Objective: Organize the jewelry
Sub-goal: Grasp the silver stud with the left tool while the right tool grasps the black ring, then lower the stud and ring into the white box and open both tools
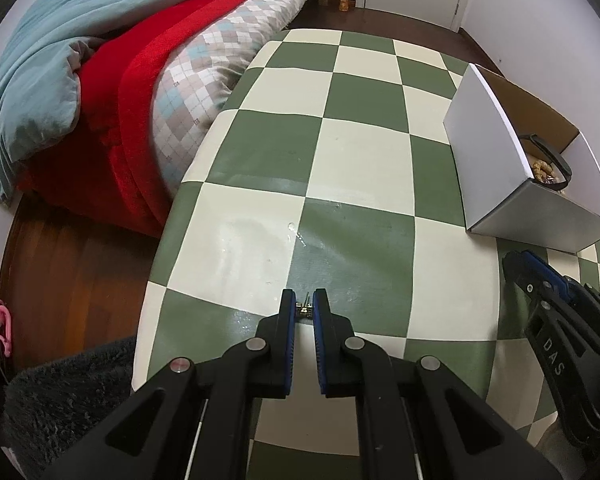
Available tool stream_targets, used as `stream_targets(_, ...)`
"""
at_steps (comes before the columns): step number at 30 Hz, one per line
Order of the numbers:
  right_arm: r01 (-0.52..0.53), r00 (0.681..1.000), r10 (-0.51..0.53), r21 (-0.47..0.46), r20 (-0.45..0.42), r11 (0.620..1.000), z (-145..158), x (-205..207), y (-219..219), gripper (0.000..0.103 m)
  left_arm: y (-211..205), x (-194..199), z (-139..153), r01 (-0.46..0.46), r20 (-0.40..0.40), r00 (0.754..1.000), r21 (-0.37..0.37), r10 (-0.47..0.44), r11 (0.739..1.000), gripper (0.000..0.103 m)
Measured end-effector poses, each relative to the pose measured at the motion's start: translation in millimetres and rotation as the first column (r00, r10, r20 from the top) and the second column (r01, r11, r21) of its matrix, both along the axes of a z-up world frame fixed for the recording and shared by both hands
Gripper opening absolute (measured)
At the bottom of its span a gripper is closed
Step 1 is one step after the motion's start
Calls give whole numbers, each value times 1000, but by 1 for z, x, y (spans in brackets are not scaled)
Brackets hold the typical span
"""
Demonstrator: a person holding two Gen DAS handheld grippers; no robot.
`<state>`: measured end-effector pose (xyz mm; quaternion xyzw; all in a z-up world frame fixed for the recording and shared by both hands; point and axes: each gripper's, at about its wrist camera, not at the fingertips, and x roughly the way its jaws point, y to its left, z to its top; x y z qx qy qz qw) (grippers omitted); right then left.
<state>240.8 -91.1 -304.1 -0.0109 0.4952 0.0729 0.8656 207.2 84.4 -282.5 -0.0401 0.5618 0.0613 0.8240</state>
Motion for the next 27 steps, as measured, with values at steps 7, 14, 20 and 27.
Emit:
stream_targets(7, -13, 1000, 13, -13, 1, 1000, 0, -1, -1, 13, -7, -2, 11, 14, 16, 1000, -9, -14, 1000, 6)
stream_targets(14, 11, 999, -13, 50, 36, 999, 31, -22, -19, 13, -25, -5, 60, 65, 106, 993, -50, -59, 997, 6)
stream_targets(20, 72, 991, -90, 176, 96, 982, 85, -28, -58, 13, -55, 23, 110, 145, 180, 976, -135, -119, 980, 6)
stream_targets(27, 92, 991, -121, 397, 49, 913, 111, 12, -93, 13, -86, 97, 114, 241, 115, 969, -257, -218, 936, 6)
